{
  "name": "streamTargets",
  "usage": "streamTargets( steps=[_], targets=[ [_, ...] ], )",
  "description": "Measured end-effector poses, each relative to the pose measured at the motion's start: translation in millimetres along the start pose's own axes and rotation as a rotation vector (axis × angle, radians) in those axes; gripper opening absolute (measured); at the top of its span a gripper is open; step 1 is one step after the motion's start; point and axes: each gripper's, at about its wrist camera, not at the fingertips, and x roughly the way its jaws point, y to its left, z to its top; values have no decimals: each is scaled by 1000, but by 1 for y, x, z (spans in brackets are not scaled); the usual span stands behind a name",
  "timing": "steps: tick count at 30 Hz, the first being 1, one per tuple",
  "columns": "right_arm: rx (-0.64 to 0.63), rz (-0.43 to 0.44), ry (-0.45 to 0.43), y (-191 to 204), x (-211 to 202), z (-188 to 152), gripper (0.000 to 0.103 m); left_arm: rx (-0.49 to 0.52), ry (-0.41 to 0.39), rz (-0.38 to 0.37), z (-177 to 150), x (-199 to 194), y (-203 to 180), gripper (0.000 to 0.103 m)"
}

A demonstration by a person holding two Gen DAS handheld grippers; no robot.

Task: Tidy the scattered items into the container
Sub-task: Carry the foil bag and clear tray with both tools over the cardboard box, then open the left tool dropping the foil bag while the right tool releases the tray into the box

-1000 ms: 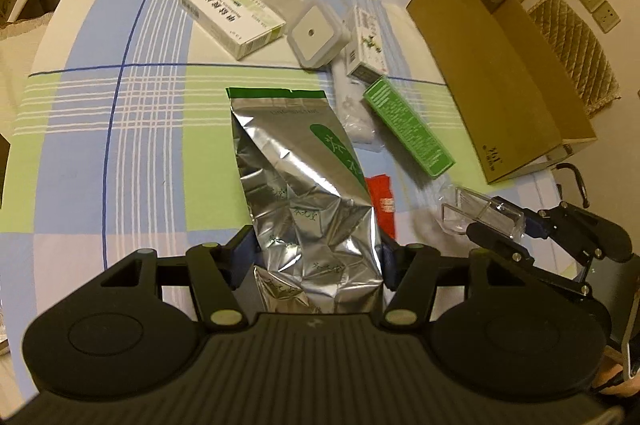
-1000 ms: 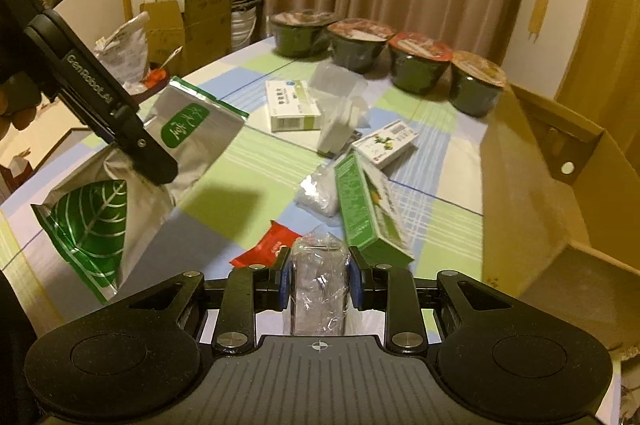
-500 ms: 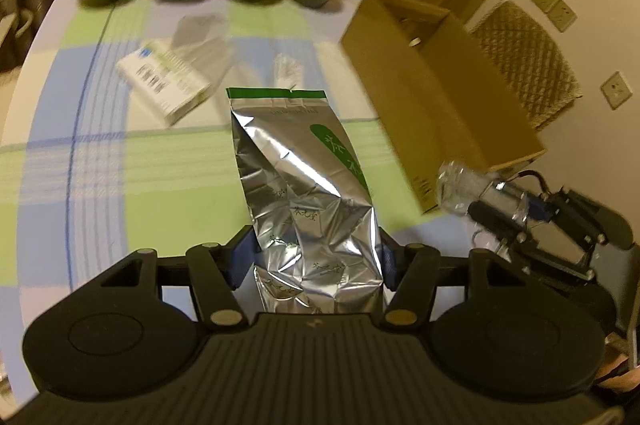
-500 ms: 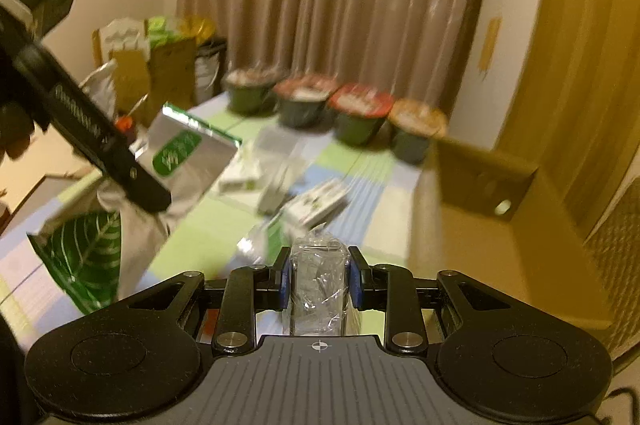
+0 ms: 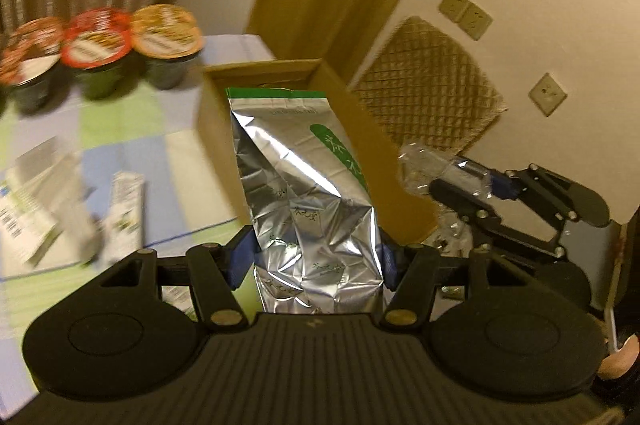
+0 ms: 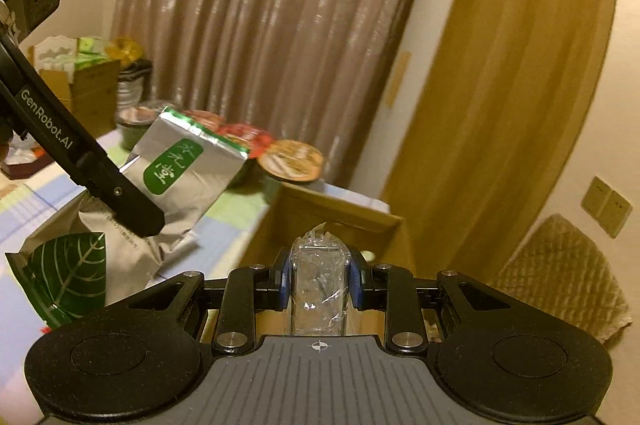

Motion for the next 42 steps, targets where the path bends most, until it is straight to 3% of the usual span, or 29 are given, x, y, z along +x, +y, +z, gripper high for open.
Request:
streamTargets(
  steps=[8, 20, 34, 38, 42],
  targets=[
    [12, -16, 37, -30, 22, -12, 31, 0, 15, -37, 27, 54, -23, 56],
    [40, -7, 70, -38, 48, -22, 31, -53, 30, 5, 29, 101, -12, 56],
    [45, -3, 82, -36, 66, -24, 31, -75, 40, 38, 28, 126, -2, 57],
    [43, 2, 85, -38, 73, -26, 31, -83, 26, 55, 29, 125, 2, 63],
    [44, 5, 83, -40, 79, -26, 31, -78, 16, 64, 26, 120, 5, 64]
  ],
)
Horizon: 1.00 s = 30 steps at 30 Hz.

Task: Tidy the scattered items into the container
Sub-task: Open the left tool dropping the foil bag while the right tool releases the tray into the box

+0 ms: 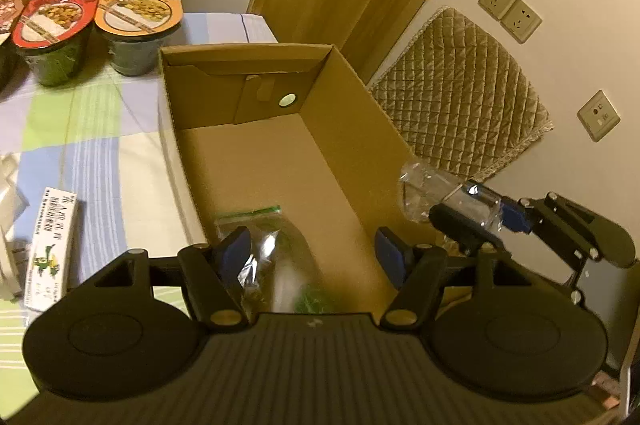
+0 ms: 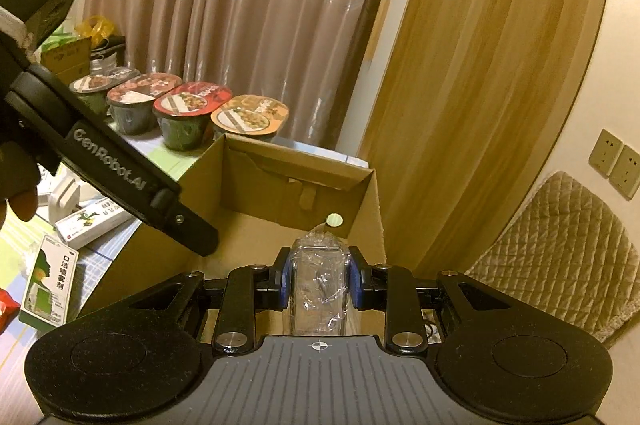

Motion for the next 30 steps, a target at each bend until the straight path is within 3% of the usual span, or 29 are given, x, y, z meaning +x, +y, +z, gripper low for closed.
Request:
streamTargets(
  steps=[15, 20, 30],
  targets=[
    [-7, 20, 5, 7, 3, 2, 31, -17, -12, 14, -12, -19, 18, 64],
    [-9, 66, 11, 9, 11, 7, 32, -28, -19, 9, -14, -24, 21, 64],
    [49, 47, 20, 3, -10, -2, 32, -17, -46, 38, -29, -50, 28, 67]
  ],
)
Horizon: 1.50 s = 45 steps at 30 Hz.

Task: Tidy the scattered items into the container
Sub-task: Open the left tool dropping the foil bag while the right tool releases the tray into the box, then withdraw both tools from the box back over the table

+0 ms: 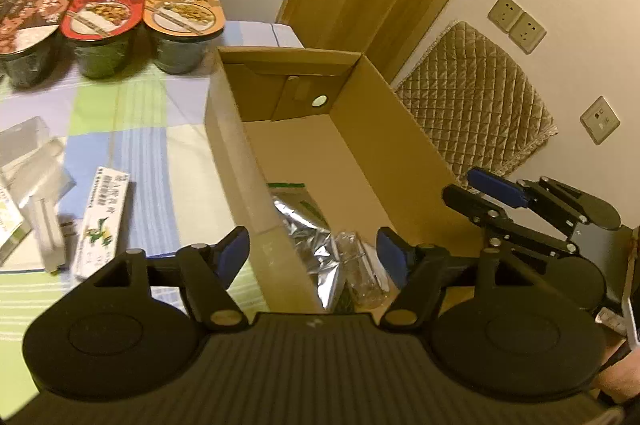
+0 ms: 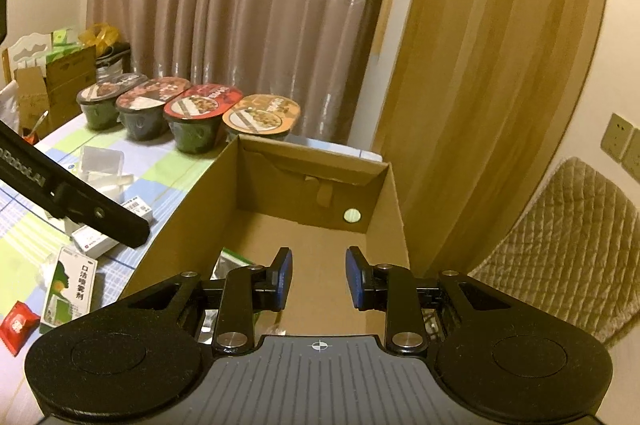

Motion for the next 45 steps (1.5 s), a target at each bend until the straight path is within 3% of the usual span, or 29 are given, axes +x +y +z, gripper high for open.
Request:
streamTargets(
  steps=[8, 9, 10, 11, 12, 19, 26, 34, 45],
  targets=[
    [93, 8, -17, 8, -37, -4, 32, 44, -38, 68, -30, -40, 2, 72],
    [104, 9, -22, 10, -42, -3, 39, 52, -50, 81, -35, -48, 2, 73],
    [119, 5, -34, 13, -50, -2, 53, 47, -61, 91, -41, -56, 4, 74],
    [134, 4, -58, 15, -57, -2, 92, 35, -70, 99, -48, -65, 8, 76],
    [147, 5, -92, 17, -66, -2, 100, 21, -77, 106, -55, -74, 12, 77],
    [172, 78, -126, 50, -104, 5, 100, -59, -124, 246, -113, -138, 52, 88],
    [181, 149, -118, 105, -128, -1, 100, -90, -139, 384, -171, -175, 81, 90],
    [154, 204, 13, 143, -125, -14, 100, -102, -107, 422, -207, -183, 85, 90],
    [95, 307, 118, 159, -98, -3, 100, -119, -62, 354, -215, -151, 81, 89]
  ],
)
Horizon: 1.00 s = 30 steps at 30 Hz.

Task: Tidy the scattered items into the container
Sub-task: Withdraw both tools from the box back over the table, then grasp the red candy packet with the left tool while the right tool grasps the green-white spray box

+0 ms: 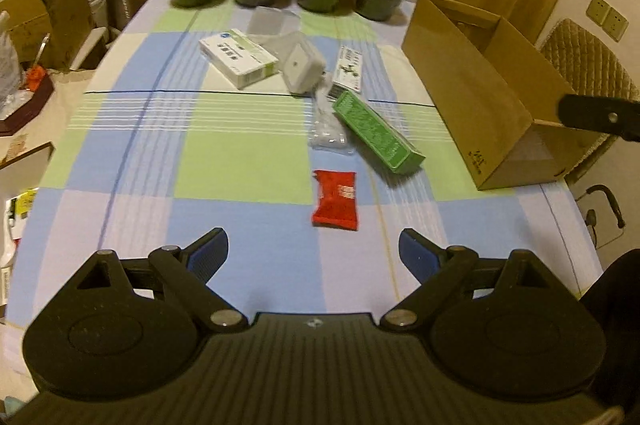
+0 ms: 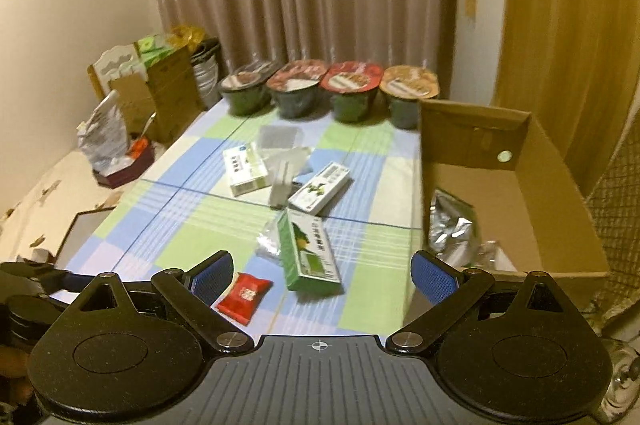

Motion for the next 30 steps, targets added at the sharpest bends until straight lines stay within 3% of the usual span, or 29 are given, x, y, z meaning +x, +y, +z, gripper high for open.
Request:
streamTargets(
  steps=[7, 14, 16, 17, 25, 30],
  targets=[
    [-64, 29, 71, 0, 42, 14, 100, 9, 14, -13, 9, 31, -5, 87],
    [-85, 36, 132, -6, 85, 27, 100, 91, 36, -4, 16, 69, -15, 75],
    [-121, 34, 164, -4, 98, 30, 90, 118, 38, 7, 16, 79, -18, 74],
    [-136, 38, 186, -4, 105, 32, 76, 127, 39, 12, 16, 84, -19, 73],
    [-180, 73, 286, -6, 153, 43, 76, 131, 28, 6, 17, 113, -20, 69],
    [-215, 78, 338, -6, 177, 45, 76, 172, 35, 18, 18, 131, -26, 53]
  ],
)
